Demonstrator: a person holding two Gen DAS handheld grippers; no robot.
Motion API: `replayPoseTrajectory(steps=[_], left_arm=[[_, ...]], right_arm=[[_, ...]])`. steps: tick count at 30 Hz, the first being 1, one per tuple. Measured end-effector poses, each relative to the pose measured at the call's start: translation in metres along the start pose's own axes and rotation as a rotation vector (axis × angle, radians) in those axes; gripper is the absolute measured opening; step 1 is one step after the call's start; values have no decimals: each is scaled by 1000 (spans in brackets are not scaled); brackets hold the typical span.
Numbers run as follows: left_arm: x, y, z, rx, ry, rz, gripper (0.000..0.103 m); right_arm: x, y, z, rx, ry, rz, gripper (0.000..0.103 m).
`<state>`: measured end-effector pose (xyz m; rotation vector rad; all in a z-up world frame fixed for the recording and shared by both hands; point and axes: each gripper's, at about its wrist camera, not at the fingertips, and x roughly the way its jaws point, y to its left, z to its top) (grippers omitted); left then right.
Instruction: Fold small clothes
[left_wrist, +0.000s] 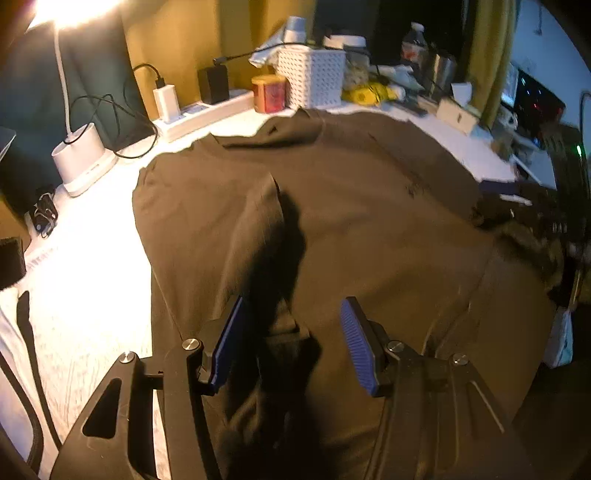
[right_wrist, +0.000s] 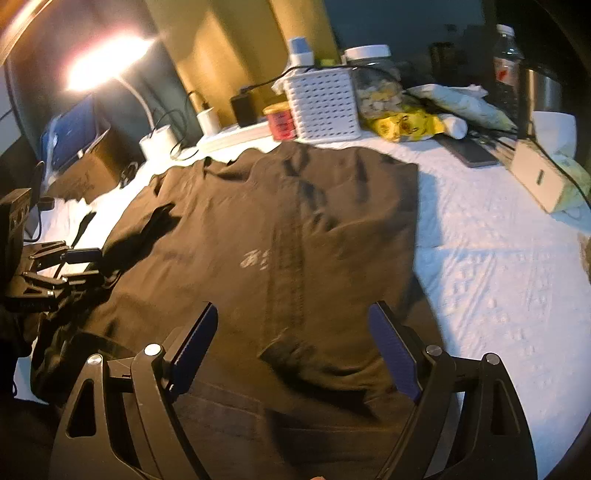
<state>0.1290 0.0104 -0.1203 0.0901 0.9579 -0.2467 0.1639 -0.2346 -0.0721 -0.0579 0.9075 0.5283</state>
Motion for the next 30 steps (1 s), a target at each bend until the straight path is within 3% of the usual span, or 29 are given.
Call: replayPoseTrajectory(steps=[7, 8, 9, 11, 18, 23, 30], left_arm=[[9, -2, -6, 49, 12, 38, 52], [11, -1, -7, 55, 14, 34, 37], [16, -1, -8, 61, 26, 27, 11], [13, -2, -9, 69, 16, 25, 3], [-6, -20, -9, 98, -23, -69, 3], [4, -19, -16, 84, 33, -74, 3], [-1, -19, -19, 65, 17, -51, 5]], right_arm=[[-2, 10, -1, -13, 7, -5, 86], [-2, 10, -2, -11, 8, -8, 86], [-2, 10, -2, -10, 9, -11, 86], [-3, 10, -4, -7, 12, -15, 86], [-2, 11, -10, -7, 25, -12, 86], [9, 19, -14, -26, 70, 22, 86], [8, 28, -17, -51, 90, 30, 86]])
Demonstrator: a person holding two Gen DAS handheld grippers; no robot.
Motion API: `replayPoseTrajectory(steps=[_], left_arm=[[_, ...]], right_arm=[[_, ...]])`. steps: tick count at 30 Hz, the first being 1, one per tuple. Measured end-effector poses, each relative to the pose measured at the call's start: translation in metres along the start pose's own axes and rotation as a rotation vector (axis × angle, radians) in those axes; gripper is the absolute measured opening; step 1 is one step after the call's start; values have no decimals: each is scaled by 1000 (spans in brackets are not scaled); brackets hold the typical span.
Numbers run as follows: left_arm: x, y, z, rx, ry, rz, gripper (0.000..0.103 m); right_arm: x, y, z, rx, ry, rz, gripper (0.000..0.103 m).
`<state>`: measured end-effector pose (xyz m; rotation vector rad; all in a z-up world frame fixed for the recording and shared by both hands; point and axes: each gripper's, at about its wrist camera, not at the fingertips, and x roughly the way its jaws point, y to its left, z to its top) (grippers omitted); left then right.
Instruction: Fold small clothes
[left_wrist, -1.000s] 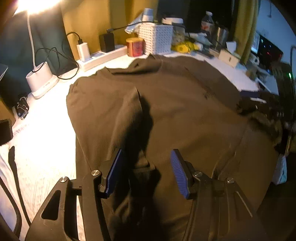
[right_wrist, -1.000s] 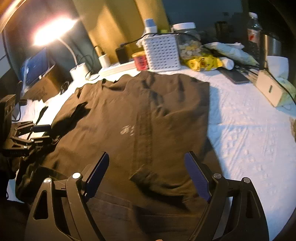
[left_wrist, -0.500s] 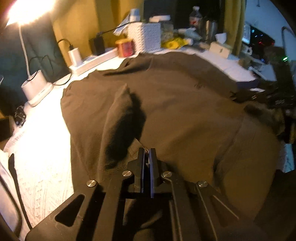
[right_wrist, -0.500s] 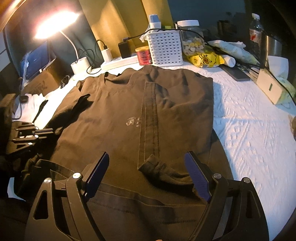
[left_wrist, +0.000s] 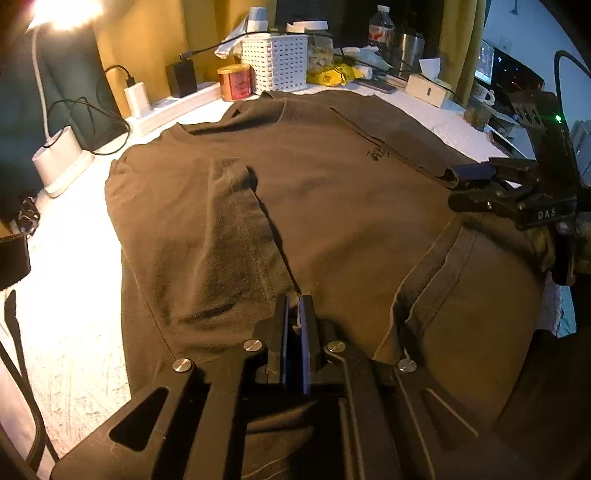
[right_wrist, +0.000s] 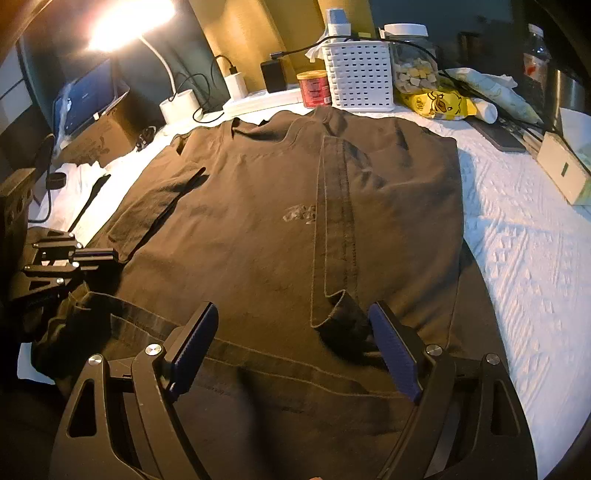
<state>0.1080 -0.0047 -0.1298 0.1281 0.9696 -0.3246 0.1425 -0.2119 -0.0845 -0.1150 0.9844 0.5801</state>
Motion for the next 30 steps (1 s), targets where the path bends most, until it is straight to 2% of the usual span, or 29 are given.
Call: replayPoseTrajectory(steps=[4, 5, 7, 9, 10, 14, 21, 30], left_arm=[[-3, 3, -1, -19, -15, 6, 6], [-4, 4, -2, -23, -18, 12, 9], [-7, 5, -3, -35, -30, 15, 25], [-11, 6, -4, -55, -48, 19, 60], [-14, 7, -4, -71, -63, 23, 62], [-24, 8, -6, -108, -100, 38, 62], [-39, -3, -13, -116, -148, 36, 62], [-56, -16, -29, -166, -201, 34, 62]], right_arm=[[-1, 4, -3, -5, 6, -1, 86], [-2, 5, -4, -6, 7, -2, 86], [-3, 6, -5, -8, 8, -4, 86], [-7, 8, -5, -10, 1, -7, 86], [-10, 9, -5, -9, -6, -8, 86], [-23, 10, -6, -7, -35, -31, 86], [-47, 8, -11, 0, -79, -67, 86], [-80, -12, -40, 42, -112, -122, 86]])
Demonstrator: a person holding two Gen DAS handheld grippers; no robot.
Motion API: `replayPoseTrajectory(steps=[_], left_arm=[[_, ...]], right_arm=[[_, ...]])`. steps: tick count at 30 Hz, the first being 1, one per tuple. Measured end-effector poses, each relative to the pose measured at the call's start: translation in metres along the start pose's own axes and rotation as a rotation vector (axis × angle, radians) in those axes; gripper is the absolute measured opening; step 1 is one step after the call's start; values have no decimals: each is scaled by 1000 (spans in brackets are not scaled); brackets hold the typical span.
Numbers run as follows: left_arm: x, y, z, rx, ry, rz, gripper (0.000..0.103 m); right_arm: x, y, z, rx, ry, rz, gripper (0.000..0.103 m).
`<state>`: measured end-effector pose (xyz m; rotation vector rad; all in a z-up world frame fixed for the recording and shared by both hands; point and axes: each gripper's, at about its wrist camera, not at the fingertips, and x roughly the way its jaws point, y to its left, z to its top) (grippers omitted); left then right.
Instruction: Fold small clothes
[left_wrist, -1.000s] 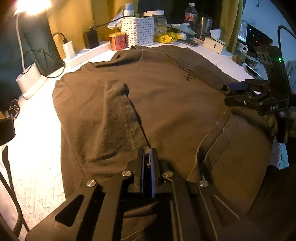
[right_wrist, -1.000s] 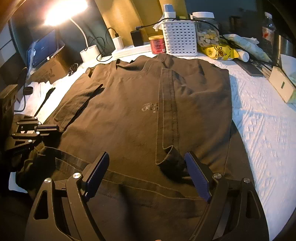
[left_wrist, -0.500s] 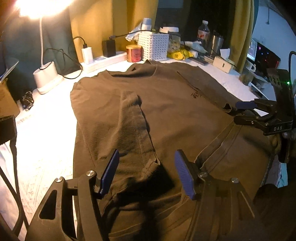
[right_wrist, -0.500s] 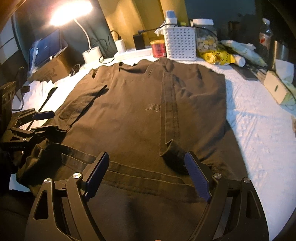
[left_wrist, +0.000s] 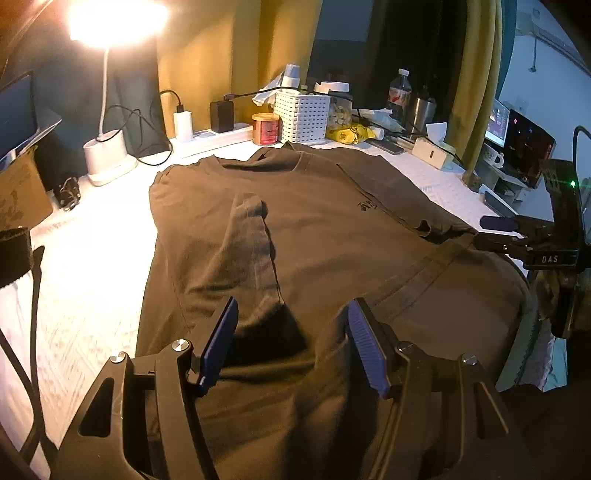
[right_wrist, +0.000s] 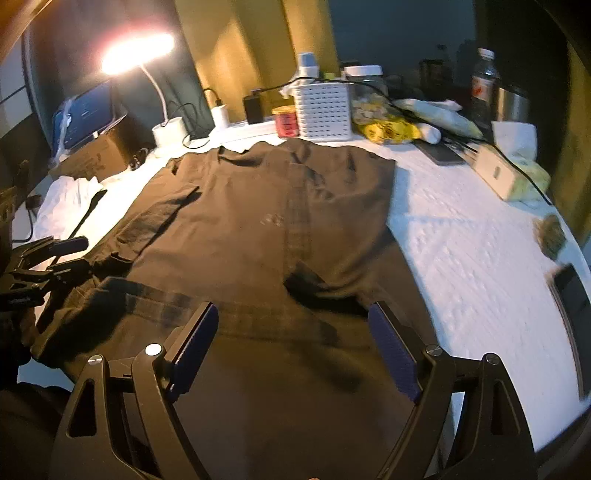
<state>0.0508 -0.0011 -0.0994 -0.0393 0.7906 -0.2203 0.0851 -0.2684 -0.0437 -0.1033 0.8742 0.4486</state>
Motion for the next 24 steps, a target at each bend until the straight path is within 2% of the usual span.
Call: replayPoseTrajectory(steps=[8, 17, 21, 24], left_arm=[[-14, 2, -23, -62, -33, 47, 62], [-20, 11, -48, -108, 15, 132, 62], [-26, 18, -52, -135, 16, 167, 62], [-24, 21, -53, -147, 21, 173, 62]], right_arm=[[-4, -28, -28, 36, 21, -43, 86], [1, -42, -34, 20, 48, -7, 85], [-14, -36, -28, 2, 27, 90, 85], [-6, -27, -28, -42, 59, 129, 85]])
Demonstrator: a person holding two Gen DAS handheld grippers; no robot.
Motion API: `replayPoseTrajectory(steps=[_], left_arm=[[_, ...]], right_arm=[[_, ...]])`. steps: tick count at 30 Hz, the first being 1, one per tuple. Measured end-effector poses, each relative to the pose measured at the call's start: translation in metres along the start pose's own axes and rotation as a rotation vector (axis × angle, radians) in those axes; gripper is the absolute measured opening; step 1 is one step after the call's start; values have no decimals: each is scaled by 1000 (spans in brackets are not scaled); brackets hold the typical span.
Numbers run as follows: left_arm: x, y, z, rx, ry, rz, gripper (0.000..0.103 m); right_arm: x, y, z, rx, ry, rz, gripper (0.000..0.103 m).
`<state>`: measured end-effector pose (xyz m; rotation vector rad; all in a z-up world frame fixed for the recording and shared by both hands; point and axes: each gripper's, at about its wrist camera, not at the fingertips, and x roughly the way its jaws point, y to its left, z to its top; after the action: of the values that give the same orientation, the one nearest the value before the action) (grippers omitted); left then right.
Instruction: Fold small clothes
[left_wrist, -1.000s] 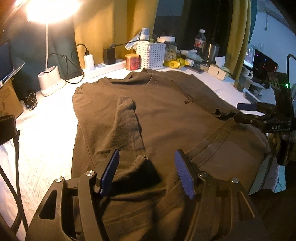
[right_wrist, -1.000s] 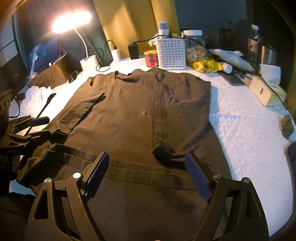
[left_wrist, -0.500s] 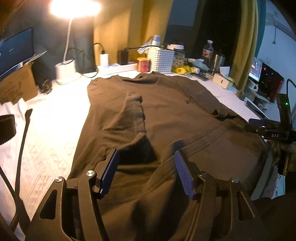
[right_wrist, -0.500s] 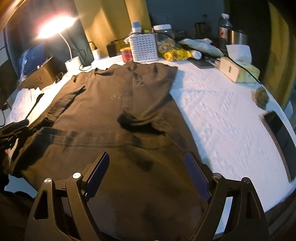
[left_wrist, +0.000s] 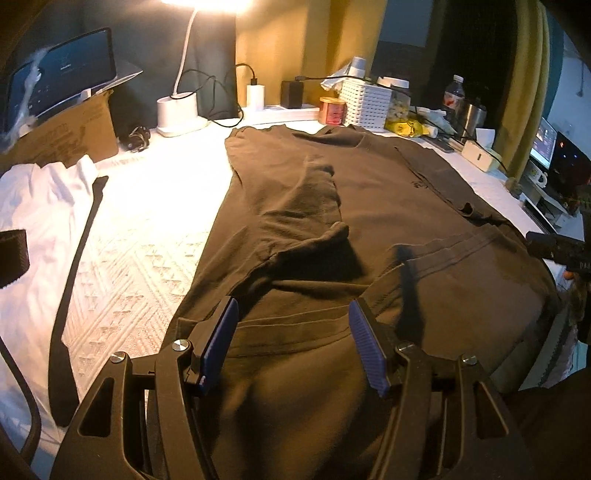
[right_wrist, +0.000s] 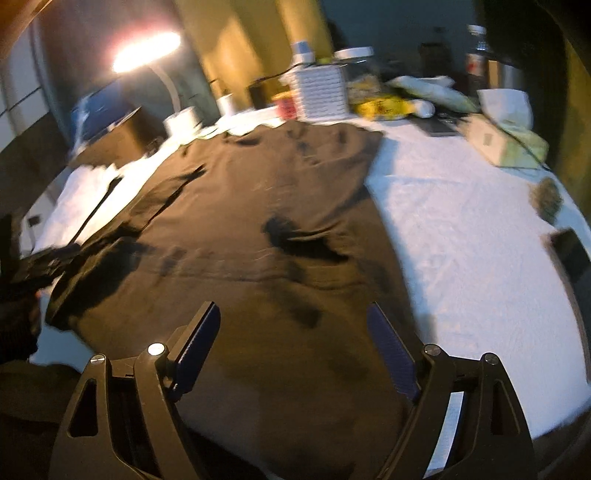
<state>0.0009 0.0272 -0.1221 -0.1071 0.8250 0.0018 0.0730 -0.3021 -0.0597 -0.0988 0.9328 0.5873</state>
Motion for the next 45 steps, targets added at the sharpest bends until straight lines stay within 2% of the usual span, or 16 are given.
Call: replayPoseTrajectory(steps=[3, 8, 16, 18, 20, 21, 22, 28, 31, 36, 39, 40, 42, 44, 45], left_arm=[[2, -2, 0, 12, 7, 1, 62], [-1, -1, 2, 21, -1, 3, 62], [-2, 2, 2, 62, -9, 9, 62], [-2, 4, 0, 67, -7, 10, 62], [-4, 6, -3, 68, -8, 12, 62], [-5, 8, -4, 66, -10, 12, 62], [-7, 9, -5, 65, -11, 11, 62], [-15, 19, -10, 66, -25, 17, 61], [-17, 22, -13, 75, -21, 28, 51], [-23, 32, -16, 65, -36, 80, 50], [-20, 38, -17, 53, -33, 111, 49], [-18, 39, -17, 57, -32, 117, 45], [-11, 38, -18, 70, -8, 114, 18], [-9, 35, -20, 89, -2, 100, 4], [-11, 33, -20, 98, -8, 94, 4]], right_arm=[[18, -2, 0, 7, 39, -50, 85], [18, -18, 8, 38, 5, -119, 85], [33, -23, 11, 17, 14, -161, 85], [34, -18, 13, 8, 24, -142, 68], [33, -12, 12, -11, 27, -158, 39], [32, -11, 12, -14, 28, -153, 32], [31, -8, 11, -15, 32, -142, 18], [16, 15, 4, -61, 3, -165, 13], [4, 21, 2, -64, -24, -172, 13], [-8, 15, 2, -36, -66, -210, 13], [-5, 5, -2, -4, -46, -216, 13], [-5, 6, -3, -3, -49, -208, 13], [-4, 7, -5, -9, -51, -192, 13], [-3, 9, -6, -11, -48, -177, 13], [-3, 10, -7, -13, -49, -169, 13]])
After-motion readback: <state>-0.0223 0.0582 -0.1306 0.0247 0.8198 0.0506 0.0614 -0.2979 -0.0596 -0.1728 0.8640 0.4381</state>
